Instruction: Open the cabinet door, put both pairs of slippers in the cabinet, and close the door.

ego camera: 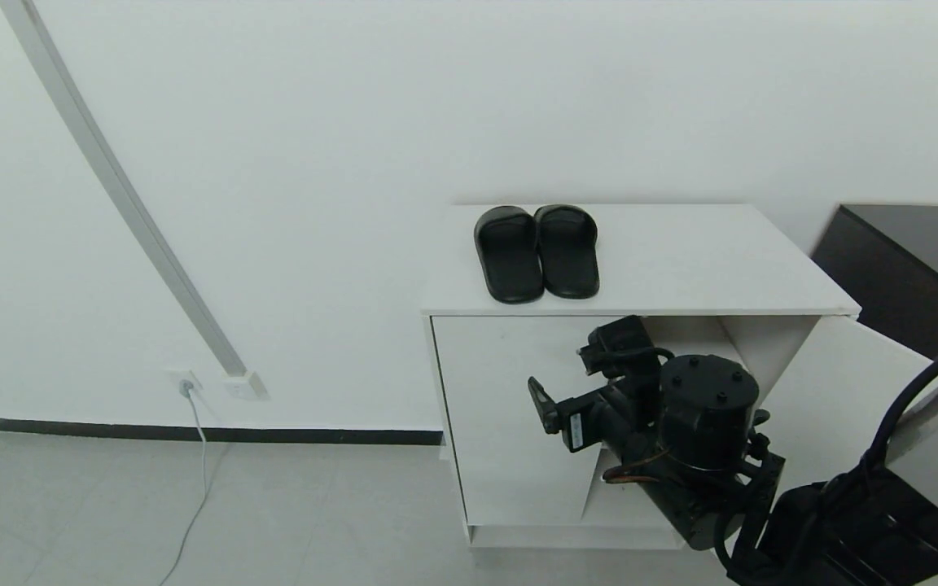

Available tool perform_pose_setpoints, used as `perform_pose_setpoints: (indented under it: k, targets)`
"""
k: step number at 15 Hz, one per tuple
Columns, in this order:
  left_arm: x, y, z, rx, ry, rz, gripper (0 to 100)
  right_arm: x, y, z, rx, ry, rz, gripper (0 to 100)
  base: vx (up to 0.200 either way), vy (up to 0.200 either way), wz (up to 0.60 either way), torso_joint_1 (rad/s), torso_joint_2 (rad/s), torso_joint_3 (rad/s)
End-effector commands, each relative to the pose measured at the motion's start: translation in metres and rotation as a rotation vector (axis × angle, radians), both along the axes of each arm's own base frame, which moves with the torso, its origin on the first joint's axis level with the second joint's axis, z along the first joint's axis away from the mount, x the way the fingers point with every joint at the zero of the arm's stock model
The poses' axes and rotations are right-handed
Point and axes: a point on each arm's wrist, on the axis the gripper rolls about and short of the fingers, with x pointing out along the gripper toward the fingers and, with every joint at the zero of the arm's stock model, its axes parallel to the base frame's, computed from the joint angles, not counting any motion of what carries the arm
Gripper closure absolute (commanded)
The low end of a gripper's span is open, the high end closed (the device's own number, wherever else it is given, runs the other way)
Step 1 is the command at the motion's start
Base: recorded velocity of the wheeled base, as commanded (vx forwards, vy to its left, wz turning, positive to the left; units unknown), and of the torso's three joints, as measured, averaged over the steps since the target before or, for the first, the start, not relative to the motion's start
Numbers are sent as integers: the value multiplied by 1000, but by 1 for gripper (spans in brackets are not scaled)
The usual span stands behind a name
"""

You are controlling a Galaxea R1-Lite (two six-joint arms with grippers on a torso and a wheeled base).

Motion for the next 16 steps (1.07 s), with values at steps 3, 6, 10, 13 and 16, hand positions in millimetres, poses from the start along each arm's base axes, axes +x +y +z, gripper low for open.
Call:
perform_pose_setpoints:
  k: [3, 6, 10, 13, 16]
  targets:
    - [0, 0, 0, 2, 1, -1, 100, -2, -3, 12, -5, -89, 7, 0, 0, 0, 0, 53, -115, -64]
    - [0, 0, 0, 3, 1, -4, 100, -3, -3, 29, -59, -58, 6, 0, 0, 0, 0, 0, 0, 0]
    - [0, 0, 0, 3, 1, -4, 100, 11, 16, 74, 36, 92, -66, 0, 0, 0, 0, 0, 0, 0]
    - [0, 0, 0, 6, 2, -4, 100, 19, 30, 94, 79, 120, -124, 0, 0, 0, 0, 0, 0, 0]
    - [0, 0, 0, 6, 2, -3, 100, 24, 38, 90, 78, 117, -147, 0, 0, 0, 0, 0, 0, 0]
